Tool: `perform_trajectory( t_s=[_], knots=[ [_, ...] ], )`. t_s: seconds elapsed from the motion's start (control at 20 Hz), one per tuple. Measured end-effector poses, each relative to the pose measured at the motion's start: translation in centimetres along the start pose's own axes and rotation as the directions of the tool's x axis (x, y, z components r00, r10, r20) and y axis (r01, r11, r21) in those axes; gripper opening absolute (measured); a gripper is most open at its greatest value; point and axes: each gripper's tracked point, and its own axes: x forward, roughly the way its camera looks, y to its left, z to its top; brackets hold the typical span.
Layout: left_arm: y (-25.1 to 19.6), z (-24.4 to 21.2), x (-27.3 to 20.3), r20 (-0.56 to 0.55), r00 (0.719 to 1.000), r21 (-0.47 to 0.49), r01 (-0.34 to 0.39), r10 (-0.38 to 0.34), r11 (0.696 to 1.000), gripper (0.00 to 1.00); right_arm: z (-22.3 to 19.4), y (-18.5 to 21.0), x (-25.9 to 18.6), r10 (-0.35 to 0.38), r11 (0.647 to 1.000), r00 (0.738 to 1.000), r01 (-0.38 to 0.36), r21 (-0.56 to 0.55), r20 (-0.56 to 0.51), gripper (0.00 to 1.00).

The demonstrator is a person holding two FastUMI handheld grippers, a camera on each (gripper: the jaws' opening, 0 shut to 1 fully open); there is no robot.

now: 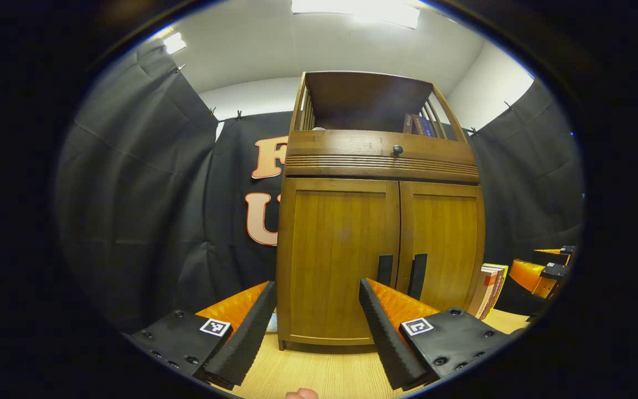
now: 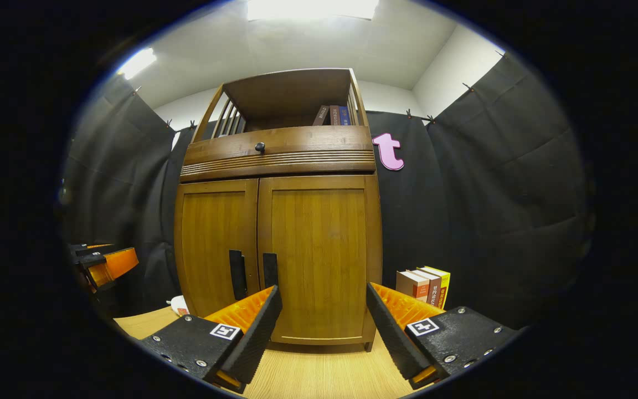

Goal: Open the right door of the double-door shoe cabinet with the right hand, and open the left door with the left hand.

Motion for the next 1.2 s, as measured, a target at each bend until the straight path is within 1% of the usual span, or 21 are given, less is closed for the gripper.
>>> perform_trajectory(
  t_s=[0.15, 0.2, 0.35, 0.4, 0.45, 0.5, 0.55, 0.6, 0.65, 0.7, 0.8, 0.85, 0.9, 0.95, 1.1, 1.2],
  knots=[
    [0.1, -0.1, 0.1, -0.003, 1.0, 0.0, -0.001, 0.001, 1.0, 0.96, 0.4, 0.5, 0.6, 0.011, 1.0, 1.0, -0.011, -0.002, 0.009, 0.94],
    [0.1, -0.1, 0.1, -0.005, 1.0, 0.002, 0.0, 0.0, 1.0, 0.92, 0.5, 0.6, 1.1, 0.017, 1.0, 1.0, -0.017, -0.005, 0.011, 0.94],
    [0.1, -0.2, 0.1, -0.011, 1.0, 0.003, 0.003, -0.003, 1.0, 0.92, 1.7, 1.5, 3.2, 0.041, 0.999, 0.999, -0.041, 0.011, 0.028, 0.93],
    [0.1, -0.2, 0.1, -0.011, 1.0, 0.0, 0.004, -0.004, 1.0, 0.96, 2.0, 1.8, 4.1, 0.051, 0.998, 0.998, -0.052, 0.025, 0.041, 0.94],
    [0.1, -0.1, 0.0, -0.011, 1.0, -0.006, 0.004, -0.004, 1.0, 0.96, 2.2, 2.2, 5.1, 0.059, 0.998, 0.996, -0.061, 0.032, 0.06, 0.94],
    [0.0, -0.2, 0.0, -0.015, 1.0, -0.015, 0.006, -0.006, 1.0, 0.92, 2.1, 2.4, 6.3, 0.062, 0.997, 0.996, -0.065, 0.04, 0.062, 0.93],
    [-0.3, -0.3, 0.0, -0.02, 1.0, -0.026, 0.011, -0.012, 1.0, 0.96, 1.7, 2.7, 7.5, 0.068, 0.996, 0.996, -0.071, 0.047, 0.06, 0.93],
    [-0.7, -0.3, -0.2, -0.02, 1.0, -0.037, 0.02, -0.021, 0.999, 0.96, 1.5, 3.2, 8.8, 0.076, 0.995, 0.995, -0.079, 0.052, 0.059, 0.93],
    [-1.0, -0.3, -0.3, -0.021, 0.999, -0.045, 0.025, -0.026, 0.999, 1.0, 1.3, 3.9, 10.2, 0.084, 0.995, 0.995, -0.087, 0.052, 0.06, 0.93],
    [-1.2, -0.3, -0.4, -0.022, 0.999, -0.047, 0.032, -0.033, 0.998, 0.93, 1.1, 4.5, 11.6, 0.095, 0.994, 0.994, -0.098, 0.045, 0.062, 0.93],
    [-1.2, -0.3, -0.4, -0.024, 0.999, -0.04, 0.034, -0.035, 0.999, 0.92, -0.5, 6.6, 13.9, 0.143, 0.99, 0.989, -0.143, 0.003, 0.022, 0.94],
    [-1.1, -0.1, -0.5, -0.018, 0.999, -0.038, 0.032, -0.033, 0.999, 0.92, -1.2, 7.4, 15.0, 0.156, 0.988, 0.988, -0.156, -0.009, 0.011, 0.94],
    [-0.9, 0.2, -0.4, -0.012, 1.0, -0.037, 0.029, -0.029, 0.999, 0.96, -1.7, 8.1, 16.1, 0.171, 0.985, 0.985, -0.17, -0.018, 0.011, 0.93],
    [-0.6, 0.2, -0.3, -0.006, 1.0, -0.034, 0.022, -0.022, 0.999, 0.92, -2.2, 8.6, 16.8, 0.17, 0.985, 0.985, -0.17, -0.02, 0.005, 0.94],
    [0.2, 0.4, -0.2, -0.002, 1.0, -0.031, 0.007, -0.007, 1.0, 0.92, -4.9, 9.9, 19.2, 0.188, 0.982, 0.981, -0.188, 0.006, -0.049, 0.93],
    [0.7, 0.4, -0.3, 0.001, 1.0, -0.033, -0.005, 0.005, 0.999, 0.92, -6.1, 9.9, 20.8, 0.158, 0.987, 0.985, -0.157, 0.019, -0.075, 0.94]
  ],
)
